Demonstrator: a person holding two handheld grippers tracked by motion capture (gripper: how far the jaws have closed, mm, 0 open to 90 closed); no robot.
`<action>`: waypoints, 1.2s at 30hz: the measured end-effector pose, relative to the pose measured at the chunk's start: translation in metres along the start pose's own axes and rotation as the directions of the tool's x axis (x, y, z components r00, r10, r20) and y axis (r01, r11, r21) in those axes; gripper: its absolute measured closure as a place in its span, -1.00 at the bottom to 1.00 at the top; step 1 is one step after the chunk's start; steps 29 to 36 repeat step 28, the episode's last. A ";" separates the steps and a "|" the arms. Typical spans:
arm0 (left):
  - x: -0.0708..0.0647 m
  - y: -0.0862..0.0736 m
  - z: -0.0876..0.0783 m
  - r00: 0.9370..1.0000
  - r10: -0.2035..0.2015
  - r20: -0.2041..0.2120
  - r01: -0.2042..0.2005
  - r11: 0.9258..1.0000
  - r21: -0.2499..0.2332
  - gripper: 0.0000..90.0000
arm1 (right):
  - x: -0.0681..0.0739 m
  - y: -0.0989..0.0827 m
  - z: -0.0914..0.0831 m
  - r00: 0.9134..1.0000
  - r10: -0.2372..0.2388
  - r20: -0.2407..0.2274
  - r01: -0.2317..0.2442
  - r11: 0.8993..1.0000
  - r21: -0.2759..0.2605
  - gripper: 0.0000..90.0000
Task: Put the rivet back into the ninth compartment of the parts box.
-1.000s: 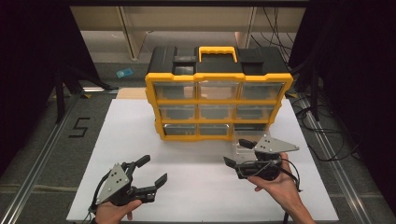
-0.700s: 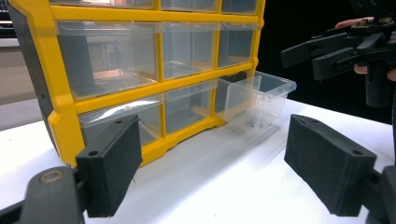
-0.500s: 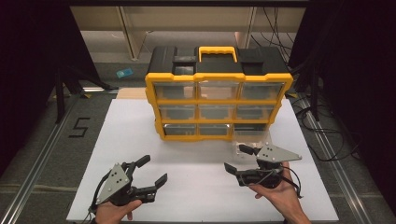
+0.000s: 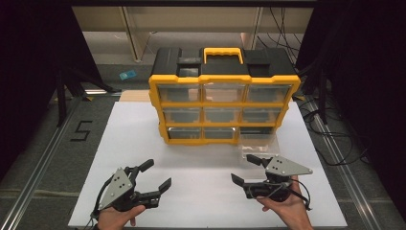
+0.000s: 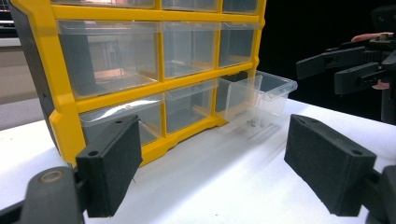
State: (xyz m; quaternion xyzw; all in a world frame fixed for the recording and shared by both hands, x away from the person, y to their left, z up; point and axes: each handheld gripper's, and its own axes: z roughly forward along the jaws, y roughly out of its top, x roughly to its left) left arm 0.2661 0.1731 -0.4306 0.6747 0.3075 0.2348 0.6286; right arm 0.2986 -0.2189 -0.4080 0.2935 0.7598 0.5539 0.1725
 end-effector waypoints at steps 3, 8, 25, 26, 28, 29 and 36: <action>0.000 0.000 0.000 1.000 -0.002 0.000 0.002 1.000 0.000 -0.59 | 0.002 -0.001 -0.003 1.000 0.014 -0.008 -0.014 1.000 -0.009 -0.59; 0.000 0.000 0.000 1.000 0.000 0.001 0.000 1.000 0.003 -0.59 | 0.003 -0.004 -0.005 1.000 0.029 0.000 -0.029 0.998 -0.052 -0.62; 0.000 0.000 0.000 1.000 0.000 0.001 0.000 1.000 0.002 -0.59 | 0.004 -0.012 -0.011 1.000 0.025 0.014 -0.024 0.998 -0.050 -0.65; 0.000 0.000 0.000 1.000 -0.001 0.001 0.001 1.000 0.003 -0.59 | 0.003 -0.012 -0.010 1.000 0.016 0.018 -0.015 0.998 -0.054 -0.65; 0.000 0.000 0.001 1.000 -0.001 0.001 0.001 1.000 0.002 -0.59 | 0.004 -0.012 -0.010 1.000 0.020 0.009 -0.020 0.999 -0.044 -0.65; 0.000 0.000 0.001 1.000 -0.001 0.001 0.001 1.000 0.002 -0.59 | 0.004 -0.012 -0.010 1.000 0.020 0.009 -0.020 0.999 -0.044 -0.65; 0.000 0.000 0.001 1.000 -0.001 0.001 0.001 1.000 0.002 -0.59 | 0.004 -0.012 -0.010 1.000 0.020 0.009 -0.020 0.999 -0.044 -0.65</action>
